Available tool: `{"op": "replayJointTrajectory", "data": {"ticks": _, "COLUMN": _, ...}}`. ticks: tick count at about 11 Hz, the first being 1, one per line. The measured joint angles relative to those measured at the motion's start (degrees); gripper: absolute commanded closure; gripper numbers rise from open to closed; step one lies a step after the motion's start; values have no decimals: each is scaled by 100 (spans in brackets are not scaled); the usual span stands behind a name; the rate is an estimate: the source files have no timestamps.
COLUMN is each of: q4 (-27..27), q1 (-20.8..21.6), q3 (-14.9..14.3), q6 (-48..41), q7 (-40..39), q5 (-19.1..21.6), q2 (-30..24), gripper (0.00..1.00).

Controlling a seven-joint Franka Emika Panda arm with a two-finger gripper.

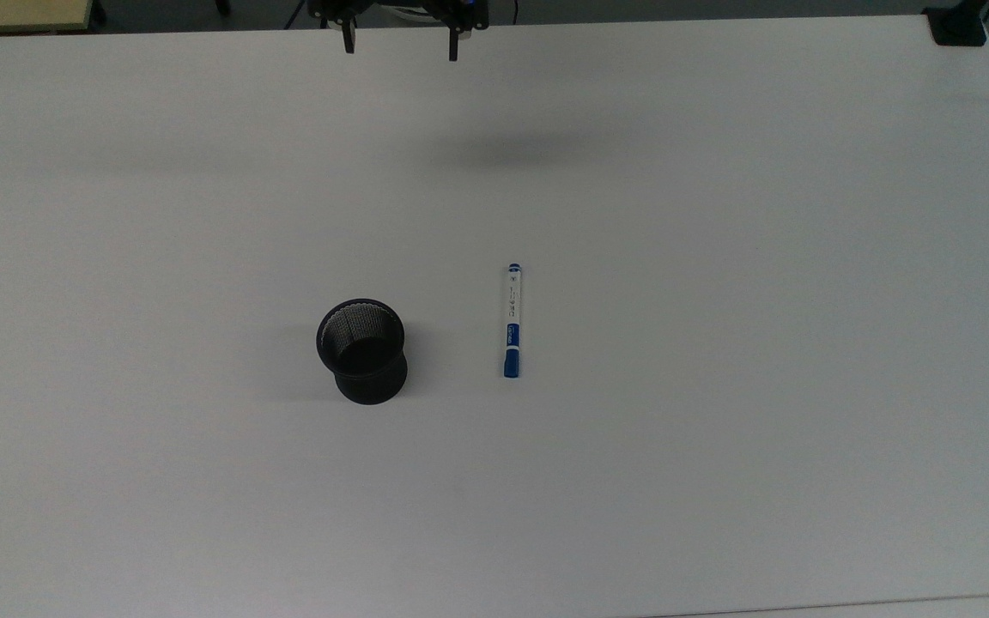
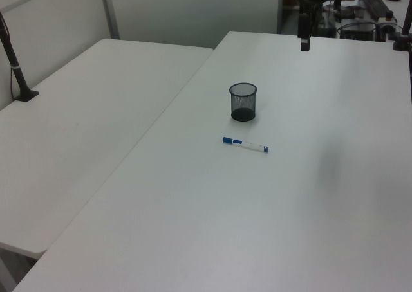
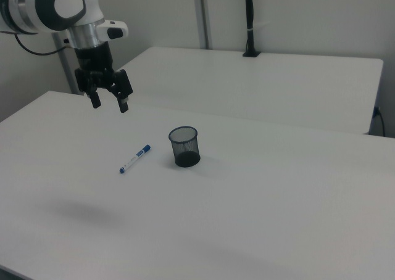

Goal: Insert the marker
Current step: 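Move the gripper down over the white blue-capped marker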

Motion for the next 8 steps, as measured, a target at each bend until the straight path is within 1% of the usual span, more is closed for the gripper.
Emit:
{"op": "replayJointTrajectory", "data": {"ticks": 3, "q4": -11, "q1": 0, "q3": 0, "q6": 439, "q7": 0, "q5": 0, "q2": 61, "gripper": 0}}
{"op": "replayJointTrajectory", "data": {"ticks": 8, "q4": -11, "q1": -32, "q3": -9, "q6": 502, "q7": 0, "q5": 0, "q2": 181, "gripper": 0}}
